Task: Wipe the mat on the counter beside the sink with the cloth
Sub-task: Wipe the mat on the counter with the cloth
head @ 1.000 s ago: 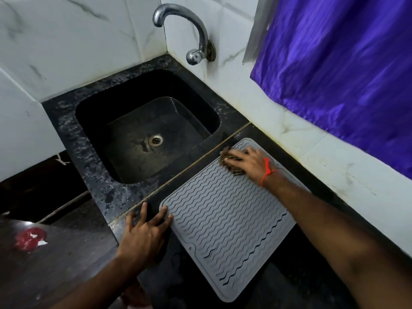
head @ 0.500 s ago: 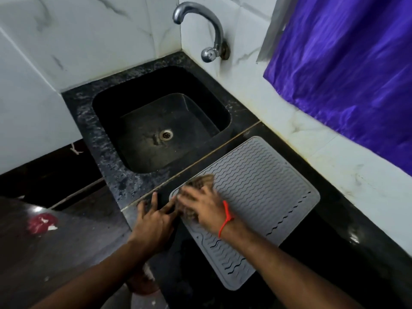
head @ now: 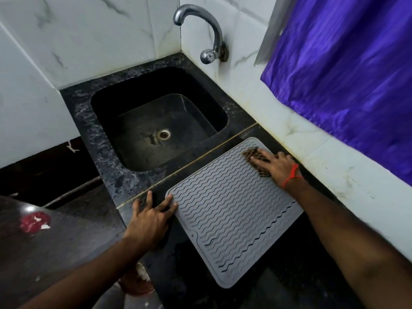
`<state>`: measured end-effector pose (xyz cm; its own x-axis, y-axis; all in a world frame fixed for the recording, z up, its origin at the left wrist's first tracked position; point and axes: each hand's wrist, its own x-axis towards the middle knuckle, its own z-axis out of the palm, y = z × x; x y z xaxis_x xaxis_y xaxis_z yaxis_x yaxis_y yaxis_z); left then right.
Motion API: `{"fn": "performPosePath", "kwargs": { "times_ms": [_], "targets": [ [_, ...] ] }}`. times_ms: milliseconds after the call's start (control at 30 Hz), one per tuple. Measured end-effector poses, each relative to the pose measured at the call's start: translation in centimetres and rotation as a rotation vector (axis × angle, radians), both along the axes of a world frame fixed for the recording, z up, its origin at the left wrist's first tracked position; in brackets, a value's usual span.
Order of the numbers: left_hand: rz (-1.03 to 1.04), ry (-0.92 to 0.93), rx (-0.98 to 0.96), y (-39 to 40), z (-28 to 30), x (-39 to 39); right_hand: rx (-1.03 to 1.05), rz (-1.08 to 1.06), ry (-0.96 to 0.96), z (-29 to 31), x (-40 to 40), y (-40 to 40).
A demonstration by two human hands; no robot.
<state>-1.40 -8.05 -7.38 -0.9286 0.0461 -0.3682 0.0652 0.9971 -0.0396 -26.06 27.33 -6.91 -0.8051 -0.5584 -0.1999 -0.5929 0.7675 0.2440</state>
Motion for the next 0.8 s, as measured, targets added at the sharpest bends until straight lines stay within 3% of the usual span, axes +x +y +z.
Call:
{"fn": "performPosePath", "kwargs": {
  "times_ms": [100, 167, 233, 300, 467, 667, 800],
  "targets": [
    [0.004, 0.0, 0.01, 0.1, 0.3, -0.1, 0.022, -0.217, -0.075, -0.2, -1.3, 0.0],
    [0.007, -0.003, 0.028, 0.0, 0.3, -0.1, -0.149, -0.349, -0.134, -0.3, -0.2, -1.8],
    [0.003, -0.011, 0.021, -0.1, 0.2, 0.0, -0.404, -0.358, -0.141, 0.3, 2.6, -4.9],
    [0.006, -0.028, 0.005, 0.1, 0.5, 0.0, -0.504, -0.219, -0.146, 1.0, 7.3, -8.8],
    [0.008, -0.004, 0.02, -0.1, 0.5, 0.0, -0.32, 0.309, -0.137, -1.2, 18.3, -16.0],
    [-0.011, -0.01, 0.023, -0.2, 0.5, -0.1, -0.191, 0.35, -0.06, -2.2, 13.6, -10.4],
    [0.002, 0.001, 0.039, -0.1, 0.4, 0.2, -0.051, 0.211, -0.011, -1.2, 8.0, -4.2]
  ]
}}
